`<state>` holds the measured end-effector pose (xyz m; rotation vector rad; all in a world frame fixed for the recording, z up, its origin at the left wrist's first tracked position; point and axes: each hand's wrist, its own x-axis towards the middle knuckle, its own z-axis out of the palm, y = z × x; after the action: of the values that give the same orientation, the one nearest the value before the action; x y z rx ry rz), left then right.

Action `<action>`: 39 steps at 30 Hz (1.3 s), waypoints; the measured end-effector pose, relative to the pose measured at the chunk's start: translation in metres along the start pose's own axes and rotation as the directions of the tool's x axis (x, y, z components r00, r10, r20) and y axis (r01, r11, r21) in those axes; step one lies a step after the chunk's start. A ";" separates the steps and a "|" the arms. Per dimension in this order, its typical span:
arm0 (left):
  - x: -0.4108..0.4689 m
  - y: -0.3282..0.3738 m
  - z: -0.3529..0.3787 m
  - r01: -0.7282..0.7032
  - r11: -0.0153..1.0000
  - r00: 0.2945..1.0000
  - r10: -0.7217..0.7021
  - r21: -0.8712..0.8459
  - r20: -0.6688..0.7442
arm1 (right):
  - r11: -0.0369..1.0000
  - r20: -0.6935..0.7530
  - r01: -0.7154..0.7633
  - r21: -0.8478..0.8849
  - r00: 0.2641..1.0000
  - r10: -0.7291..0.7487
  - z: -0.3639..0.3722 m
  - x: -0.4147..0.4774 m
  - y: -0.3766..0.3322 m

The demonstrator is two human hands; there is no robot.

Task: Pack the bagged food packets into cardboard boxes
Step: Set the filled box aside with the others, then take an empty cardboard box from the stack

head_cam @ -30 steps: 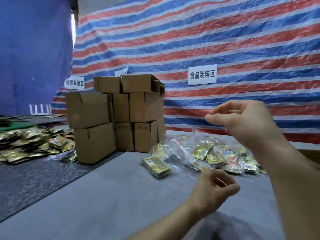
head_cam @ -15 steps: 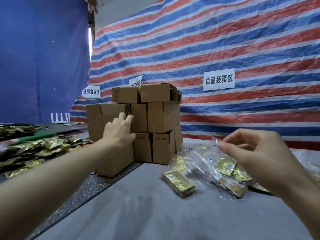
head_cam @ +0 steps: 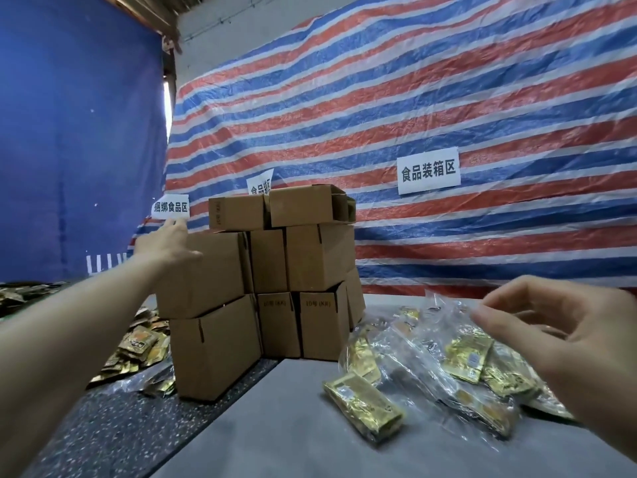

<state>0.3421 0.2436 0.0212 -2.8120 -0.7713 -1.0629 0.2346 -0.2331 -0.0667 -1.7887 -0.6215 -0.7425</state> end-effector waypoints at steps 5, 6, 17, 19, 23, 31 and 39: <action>0.007 -0.007 0.013 -0.026 0.985 0.999 0.022 -0.168 -0.026 | 0.998 0.069 -0.065 0.009 0.996 0.064 -0.003 0.004 0.000; 0.006 -0.009 0.015 -0.025 0.979 0.998 0.013 -0.204 -0.058 | 0.997 0.082 -0.079 0.010 0.994 0.078 -0.004 0.004 -0.001; -0.023 0.001 0.004 -0.274 0.909 0.939 0.182 -0.314 -0.292 | 0.998 0.042 -0.063 0.027 0.997 0.062 -0.004 0.000 -0.002; -0.027 0.002 -0.005 -0.351 0.892 0.899 0.237 -0.284 -0.368 | 0.998 0.035 -0.054 0.031 0.998 0.053 -0.005 0.000 -0.003; -0.035 0.000 -0.037 -0.436 0.858 0.828 0.263 -0.272 -0.496 | 0.998 0.023 -0.045 0.050 0.999 0.044 -0.007 -0.002 -0.008; -0.103 0.022 -0.079 -0.683 0.655 0.668 0.378 -0.325 -0.641 | 0.990 0.025 -0.131 0.050 0.991 0.130 -0.017 0.001 -0.010; -0.239 0.092 -0.037 -0.584 0.239 0.786 0.404 -0.776 -0.467 | 0.866 -0.027 -0.463 -0.189 0.884 0.467 -0.034 0.008 0.016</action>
<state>0.2088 0.0513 -0.0884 -3.1216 1.1154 -1.9114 0.2447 -0.2696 -0.0623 -2.0191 -0.1120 -0.4589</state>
